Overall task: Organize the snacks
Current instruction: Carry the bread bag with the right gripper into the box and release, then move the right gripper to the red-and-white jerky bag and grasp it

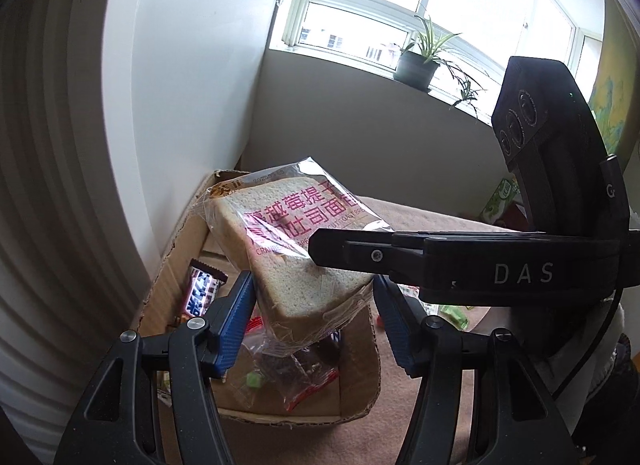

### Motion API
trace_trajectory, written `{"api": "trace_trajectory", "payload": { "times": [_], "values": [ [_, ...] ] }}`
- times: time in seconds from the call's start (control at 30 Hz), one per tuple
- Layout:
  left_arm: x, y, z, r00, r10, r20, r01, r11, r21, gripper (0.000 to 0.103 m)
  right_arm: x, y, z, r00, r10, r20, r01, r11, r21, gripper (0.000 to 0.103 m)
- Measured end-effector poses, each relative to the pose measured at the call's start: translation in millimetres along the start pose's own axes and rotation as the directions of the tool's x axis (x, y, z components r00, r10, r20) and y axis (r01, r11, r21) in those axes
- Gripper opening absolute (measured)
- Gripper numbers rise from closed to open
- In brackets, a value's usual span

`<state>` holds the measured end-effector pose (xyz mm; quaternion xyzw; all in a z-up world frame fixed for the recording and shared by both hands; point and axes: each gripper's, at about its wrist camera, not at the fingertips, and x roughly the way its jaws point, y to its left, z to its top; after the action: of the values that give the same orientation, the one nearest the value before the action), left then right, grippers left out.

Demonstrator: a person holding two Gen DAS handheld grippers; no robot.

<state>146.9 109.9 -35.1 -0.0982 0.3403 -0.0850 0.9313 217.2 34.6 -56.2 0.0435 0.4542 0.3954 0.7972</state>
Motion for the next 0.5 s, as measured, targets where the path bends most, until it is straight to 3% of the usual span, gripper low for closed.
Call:
{"api": "trace_trajectory", "payload": {
  "times": [0.07,0.17,0.23,0.33,0.5],
  "values": [
    [8.5,2.5,2.6,1.000,0.028,-0.002,-0.027,1.000,0.014,0.060,6.3,-2.7,4.9,0.999,-0.029,-0.012,0.029,1.000,-0.007,0.054],
    [29.5,12.7,2.6,0.981,0.187,-0.041,-0.186,0.982,0.030,0.057,8.7,-14.8,10.6,0.997,-0.080,-0.012,0.080,0.996,0.025,0.055],
    [35.5,23.5,0.3,0.984,0.168,-0.062,-0.169,0.986,-0.013,0.057,3.7,-21.6,9.2,0.996,-0.085,-0.005,0.085,0.995,0.042,0.055],
    [30.9,27.9,-4.7,0.984,0.172,-0.053,-0.173,0.985,-0.023,0.057,-8.0,-28.7,4.0,0.995,-0.103,0.016,0.102,0.993,0.051,0.064],
    [16.6,28.5,-6.9,0.986,0.160,-0.034,-0.162,0.986,-0.048,0.057,-35.0,-38.8,-3.9,0.991,-0.128,0.040,0.126,0.990,0.060,0.065]
  ]
}}
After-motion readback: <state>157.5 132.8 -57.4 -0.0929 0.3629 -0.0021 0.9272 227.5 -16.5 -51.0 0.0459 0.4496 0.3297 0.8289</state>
